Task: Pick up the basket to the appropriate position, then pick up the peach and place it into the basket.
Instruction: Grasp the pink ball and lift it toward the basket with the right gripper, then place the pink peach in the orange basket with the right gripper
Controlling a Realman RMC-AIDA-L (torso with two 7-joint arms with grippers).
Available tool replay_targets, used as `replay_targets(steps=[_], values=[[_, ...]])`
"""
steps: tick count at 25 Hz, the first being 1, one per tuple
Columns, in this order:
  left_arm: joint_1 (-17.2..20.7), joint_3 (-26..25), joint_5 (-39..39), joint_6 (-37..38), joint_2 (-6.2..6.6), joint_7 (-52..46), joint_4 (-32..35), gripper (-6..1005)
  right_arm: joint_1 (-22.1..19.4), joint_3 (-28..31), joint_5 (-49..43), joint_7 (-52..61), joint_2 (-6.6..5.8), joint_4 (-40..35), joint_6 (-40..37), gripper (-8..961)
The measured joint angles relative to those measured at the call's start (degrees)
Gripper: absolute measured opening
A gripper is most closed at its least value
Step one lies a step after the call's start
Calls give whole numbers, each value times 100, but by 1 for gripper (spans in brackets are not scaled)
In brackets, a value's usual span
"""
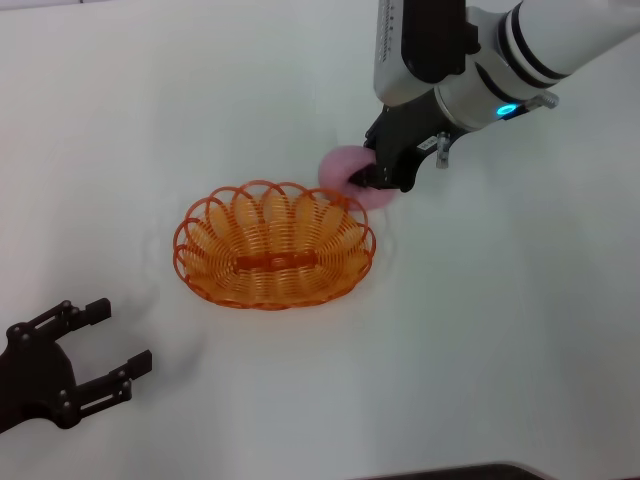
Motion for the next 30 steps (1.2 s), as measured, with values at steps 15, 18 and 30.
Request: replay_targets(steps=[15,18,30], values=[[-21,11,0,11,9,-76,9,813,-515,148,466,68,-28,-933,-249,184],[-27,-2,0,9,9,-77,9,813,-844,282,857,70,-51,-1450,-419,184],[-21,0,0,9,9,-79,9,813,-1275,567,1686,-152,-25,-1918,-1278,183]])
